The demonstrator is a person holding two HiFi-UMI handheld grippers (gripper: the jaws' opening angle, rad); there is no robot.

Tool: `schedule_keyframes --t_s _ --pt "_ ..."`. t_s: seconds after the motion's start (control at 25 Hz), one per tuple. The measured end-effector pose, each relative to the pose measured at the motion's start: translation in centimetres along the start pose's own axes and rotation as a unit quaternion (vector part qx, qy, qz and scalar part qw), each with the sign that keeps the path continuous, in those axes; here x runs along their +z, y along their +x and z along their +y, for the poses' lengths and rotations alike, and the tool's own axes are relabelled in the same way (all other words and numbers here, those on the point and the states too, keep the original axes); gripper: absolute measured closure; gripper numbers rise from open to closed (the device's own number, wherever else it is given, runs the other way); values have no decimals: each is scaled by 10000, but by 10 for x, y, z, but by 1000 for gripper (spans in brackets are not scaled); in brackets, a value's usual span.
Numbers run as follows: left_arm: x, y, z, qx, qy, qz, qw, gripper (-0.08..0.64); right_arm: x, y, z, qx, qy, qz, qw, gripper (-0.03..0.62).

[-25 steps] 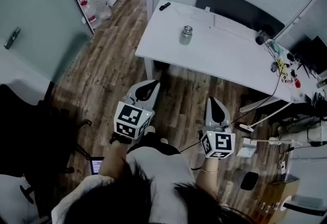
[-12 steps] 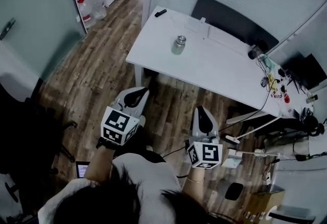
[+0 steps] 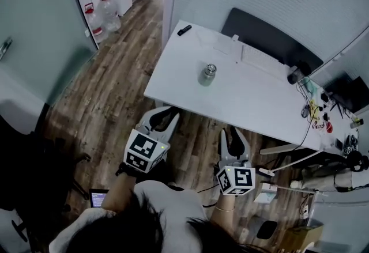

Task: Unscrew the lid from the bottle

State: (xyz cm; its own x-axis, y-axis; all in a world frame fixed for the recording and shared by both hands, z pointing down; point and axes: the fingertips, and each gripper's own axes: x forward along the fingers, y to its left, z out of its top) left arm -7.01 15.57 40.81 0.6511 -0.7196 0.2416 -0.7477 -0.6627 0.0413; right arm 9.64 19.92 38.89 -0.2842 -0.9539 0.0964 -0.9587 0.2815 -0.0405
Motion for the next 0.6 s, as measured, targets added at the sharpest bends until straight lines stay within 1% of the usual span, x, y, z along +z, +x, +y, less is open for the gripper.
schedule_keyframes --t_s 0.24,0.32,0.48,0.6 --pt "14 47 51 -164 -53 43 9998 436 6 72 -11 -3 163 56 9999 452" --pt "15 60 67 -267 -115 86 9995 392 6 91 -14 -43 191 90 9998 442" --pt "16 76 87 -440 -142 134 9988 385 6 114 -18 -155 226 158 9995 423" --pt "13 82 96 -609 -167 170 9979 340 4 124 -17 -242 233 221 9992 411"
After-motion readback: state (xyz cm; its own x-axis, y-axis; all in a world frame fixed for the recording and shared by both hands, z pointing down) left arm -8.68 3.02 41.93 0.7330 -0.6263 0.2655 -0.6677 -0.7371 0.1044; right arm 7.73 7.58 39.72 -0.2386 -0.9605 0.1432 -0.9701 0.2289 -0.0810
